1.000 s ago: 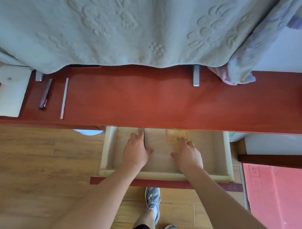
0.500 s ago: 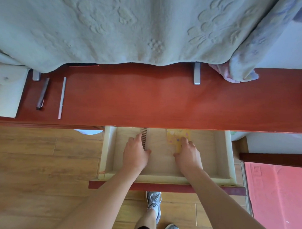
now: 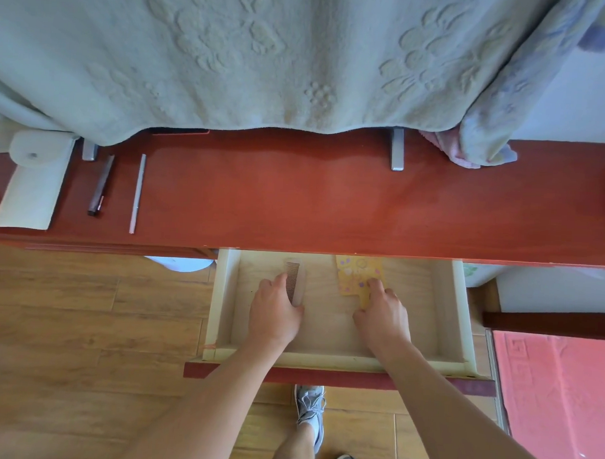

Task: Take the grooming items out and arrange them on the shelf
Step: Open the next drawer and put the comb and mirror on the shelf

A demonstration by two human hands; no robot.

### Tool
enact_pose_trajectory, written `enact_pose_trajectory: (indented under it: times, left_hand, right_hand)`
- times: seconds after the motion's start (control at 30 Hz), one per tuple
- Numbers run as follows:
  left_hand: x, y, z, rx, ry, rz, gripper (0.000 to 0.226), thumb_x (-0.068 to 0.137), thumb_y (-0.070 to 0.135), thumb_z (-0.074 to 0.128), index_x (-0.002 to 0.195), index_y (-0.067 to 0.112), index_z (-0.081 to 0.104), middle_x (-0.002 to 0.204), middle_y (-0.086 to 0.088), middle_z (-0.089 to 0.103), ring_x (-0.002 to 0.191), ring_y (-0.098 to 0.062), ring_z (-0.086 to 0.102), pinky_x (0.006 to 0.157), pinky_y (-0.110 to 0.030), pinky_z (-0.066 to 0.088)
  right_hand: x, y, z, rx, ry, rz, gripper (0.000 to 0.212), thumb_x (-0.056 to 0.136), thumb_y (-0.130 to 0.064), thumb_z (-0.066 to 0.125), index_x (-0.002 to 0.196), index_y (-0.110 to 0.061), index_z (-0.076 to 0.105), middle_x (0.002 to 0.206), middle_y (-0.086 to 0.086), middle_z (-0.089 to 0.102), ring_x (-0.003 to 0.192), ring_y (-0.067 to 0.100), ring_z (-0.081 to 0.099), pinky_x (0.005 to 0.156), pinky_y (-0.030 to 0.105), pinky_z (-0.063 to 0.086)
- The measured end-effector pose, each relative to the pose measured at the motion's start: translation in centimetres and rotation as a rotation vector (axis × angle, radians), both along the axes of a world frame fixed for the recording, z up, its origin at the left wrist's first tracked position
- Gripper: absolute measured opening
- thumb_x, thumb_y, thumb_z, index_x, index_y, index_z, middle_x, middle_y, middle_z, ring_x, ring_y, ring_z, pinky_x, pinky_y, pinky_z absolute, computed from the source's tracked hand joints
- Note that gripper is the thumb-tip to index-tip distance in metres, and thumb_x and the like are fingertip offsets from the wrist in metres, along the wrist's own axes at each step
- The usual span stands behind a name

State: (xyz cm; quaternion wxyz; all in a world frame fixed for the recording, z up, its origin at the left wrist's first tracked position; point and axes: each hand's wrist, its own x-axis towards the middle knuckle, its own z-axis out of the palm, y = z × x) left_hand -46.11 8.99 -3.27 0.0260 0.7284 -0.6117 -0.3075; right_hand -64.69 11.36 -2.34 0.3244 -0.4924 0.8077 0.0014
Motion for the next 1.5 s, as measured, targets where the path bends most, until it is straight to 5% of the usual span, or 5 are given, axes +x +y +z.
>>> enact_pose_trajectory:
  times: [0.57, 0.77, 0.93, 1.5]
  left_hand:
    - [0.3, 2.6, 3.8, -0.099, 0.050, 0.069, 0.052, 0.083, 0.027, 0.072, 0.132, 0.015, 0.057, 0.106, -0.002, 0.058, 0.090, -0.019, 0.060, 0.076, -0.030, 0.052]
    - [0.4, 4.0, 6.1, -0.146, 0.053, 0.093, 0.032, 0.082, 0.028, 0.073, 0.109, 0.012, 0.065, 0.096, 0.000, 0.054, 0.078, -0.015, 0.053, 0.073, -0.027, 0.049]
    - [0.3, 6.0, 8.3, -0.218, 0.077, 0.095, 0.037, 0.084, 0.026, 0.073, 0.118, 0.012, 0.064, 0.098, 0.001, 0.053, 0.077, -0.011, 0.049, 0.070, -0.019, 0.039]
    - [0.4, 7.5, 13.4, -0.304, 0.085, 0.134, 0.035, 0.085, 0.022, 0.071, 0.116, 0.008, 0.064, 0.101, -0.003, 0.055, 0.080, -0.015, 0.050, 0.071, -0.024, 0.045]
  right_hand:
    - [0.7, 1.0, 3.4, -0.088, -0.111, -0.102, 0.057, 0.074, -0.023, 0.062, 0.130, -0.034, 0.058, 0.081, 0.000, 0.068, 0.074, 0.021, 0.059, 0.065, 0.024, 0.044]
    - [0.7, 2.0, 6.1, -0.119, -0.139, -0.098, 0.053, 0.073, -0.024, 0.063, 0.126, -0.030, 0.062, 0.076, -0.002, 0.068, 0.074, 0.020, 0.060, 0.063, 0.023, 0.042]
    - [0.6, 3.9, 8.7, -0.133, -0.145, -0.094, 0.052, 0.074, -0.024, 0.063, 0.126, -0.029, 0.061, 0.080, -0.002, 0.068, 0.074, 0.020, 0.061, 0.062, 0.023, 0.042]
    - [0.8, 6.7, 14.3, -0.241, -0.141, -0.038, 0.057, 0.076, -0.020, 0.058, 0.132, -0.029, 0.057, 0.071, -0.006, 0.062, 0.064, 0.015, 0.061, 0.060, 0.029, 0.055]
